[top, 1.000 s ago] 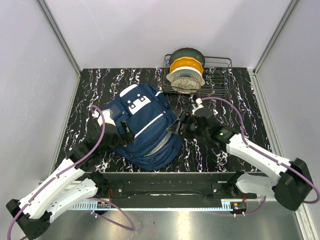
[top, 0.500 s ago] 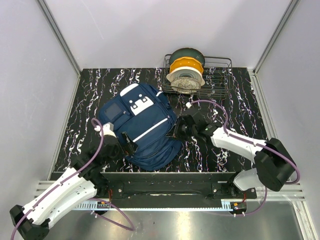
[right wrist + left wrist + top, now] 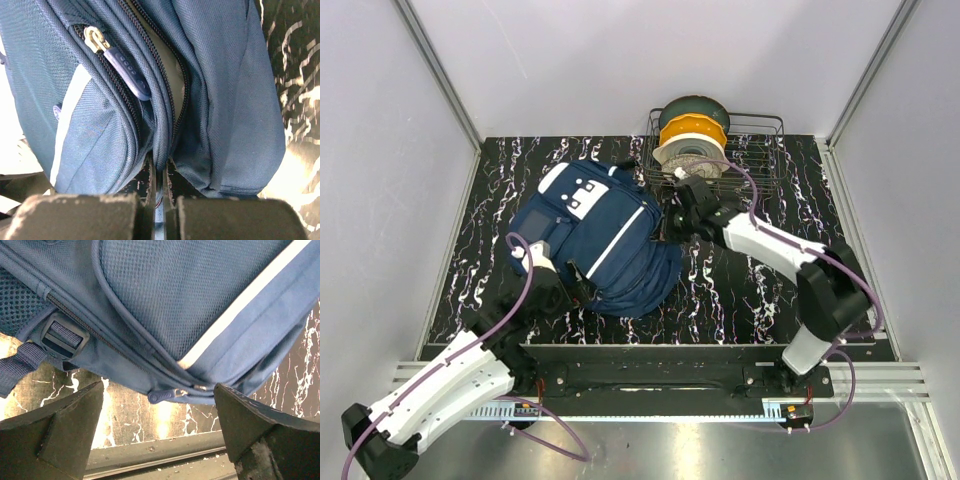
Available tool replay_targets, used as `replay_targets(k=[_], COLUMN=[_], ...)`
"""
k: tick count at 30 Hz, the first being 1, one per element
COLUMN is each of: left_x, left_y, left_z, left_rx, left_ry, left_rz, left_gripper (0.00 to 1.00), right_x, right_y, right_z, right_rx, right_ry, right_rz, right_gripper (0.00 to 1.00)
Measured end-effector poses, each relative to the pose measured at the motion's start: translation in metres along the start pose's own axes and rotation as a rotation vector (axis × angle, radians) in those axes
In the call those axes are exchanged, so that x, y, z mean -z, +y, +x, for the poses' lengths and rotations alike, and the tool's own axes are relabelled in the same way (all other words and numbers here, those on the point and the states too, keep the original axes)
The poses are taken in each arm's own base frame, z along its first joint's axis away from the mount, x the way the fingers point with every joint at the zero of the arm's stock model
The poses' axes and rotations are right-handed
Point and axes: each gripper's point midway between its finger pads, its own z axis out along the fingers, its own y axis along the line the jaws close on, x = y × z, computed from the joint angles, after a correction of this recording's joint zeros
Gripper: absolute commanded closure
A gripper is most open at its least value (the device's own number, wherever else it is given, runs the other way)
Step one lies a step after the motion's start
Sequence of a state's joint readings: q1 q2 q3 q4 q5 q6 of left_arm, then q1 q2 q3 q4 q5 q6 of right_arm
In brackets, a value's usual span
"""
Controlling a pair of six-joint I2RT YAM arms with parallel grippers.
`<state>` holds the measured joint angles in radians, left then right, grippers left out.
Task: Pack the student bag
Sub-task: Zip the student bag at the center of the board.
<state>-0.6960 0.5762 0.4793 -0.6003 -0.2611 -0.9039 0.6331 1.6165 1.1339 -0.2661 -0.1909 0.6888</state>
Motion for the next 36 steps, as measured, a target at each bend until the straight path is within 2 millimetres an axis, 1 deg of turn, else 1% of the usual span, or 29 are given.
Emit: replay_targets(k=[4, 5, 6, 7, 8, 9, 10, 12, 14, 16, 18, 21, 25, 26, 29, 31, 32, 33, 35, 36], left_x=[0.001, 0.001, 0.001, -0.001, -0.003, -0.007, -0.011, -0.018, -0.022, -0.022, -0.019, -0.008, 0.003, 0.004, 0.002, -0.002, -0.004, -0.004, -0.005, -0.006], left_y=[0.002, 0.002, 0.002, 0.003, 0.005, 0.007, 0.011, 0.019, 0.023, 0.021, 0.018, 0.013, 0.01, 0.011, 0.011, 0.012, 0.013, 0.013, 0.013, 0.015], left_z=[-0.003, -0.005, -0.005, -0.004, -0.003, -0.002, 0.0, 0.003, 0.002, -0.003, -0.01, -0.026, -0.044, -0.048, -0.046, -0.041, -0.038, -0.037, -0.037, -0.036], left_rx=[-0.005, -0.004, -0.002, 0.0, 0.001, 0.002, 0.001, 0.001, 0.005, 0.014, 0.026, 0.072, 0.132, 0.162, 0.178, 0.193, 0.202, 0.214, 0.257, 0.274], left_ry=[-0.019, -0.028, -0.034, -0.04, -0.046, -0.053, -0.062, -0.076, -0.097, -0.125, -0.159, -0.235, -0.318, -0.332, -0.32, -0.291, -0.279, -0.27, -0.264, -0.265], left_rz=[-0.004, -0.002, 0.001, 0.003, 0.003, -0.001, -0.008, -0.025, -0.036, -0.032, -0.014, 0.026, 0.054, 0.049, 0.045, 0.033, 0.029, 0.031, 0.042, 0.042], left_gripper=[0.04, 0.04, 0.05, 0.07, 0.12, 0.12, 0.13, 0.13, 0.13, 0.12, 0.06, 0.05, 0.05, 0.05, 0.04, 0.05, 0.09, 0.11, 0.18, 0.18], right_x=[-0.026, -0.032, -0.036, -0.04, -0.041, -0.041, -0.04, -0.037, -0.03, -0.02, -0.006, 0.014, 0.031, 0.042, 0.048, 0.055, 0.06, 0.063, 0.069, 0.071], right_y=[0.004, 0.005, 0.005, 0.006, 0.007, 0.007, 0.006, 0.003, -0.002, -0.007, -0.011, -0.015, -0.02, -0.019, -0.015, -0.014, -0.014, -0.013, -0.009, -0.007], right_z=[-0.015, -0.017, -0.019, -0.021, -0.023, -0.023, -0.024, -0.024, -0.023, -0.019, -0.016, -0.009, 0.0, 0.004, 0.005, 0.011, 0.014, 0.015, 0.014, 0.013], right_rx=[0.09, 0.106, 0.119, 0.131, 0.139, 0.141, 0.154, 0.161, 0.163, 0.162, 0.159, 0.148, 0.116, 0.089, 0.06, 0.031, 0.016, 0.007, -0.009, -0.015], right_ry=[0.038, 0.045, 0.049, 0.05, 0.048, 0.048, 0.046, 0.037, 0.023, 0.007, -0.011, -0.03, -0.044, -0.058, -0.071, -0.074, -0.075, -0.077, -0.089, -0.094], right_rz=[0.0, -0.002, -0.003, -0.002, -0.004, -0.004, 0.002, 0.015, 0.032, 0.046, 0.057, 0.066, 0.07, 0.059, 0.035, 0.018, 0.009, 0.002, -0.013, -0.019], right_gripper=[1.0, 0.96, 0.91, 0.78, 0.69, 0.66, 0.56, 0.47, 0.39, 0.39, 0.39, 0.37, 0.38, 0.37, 0.37, 0.37, 0.37, 0.37, 0.37, 0.37])
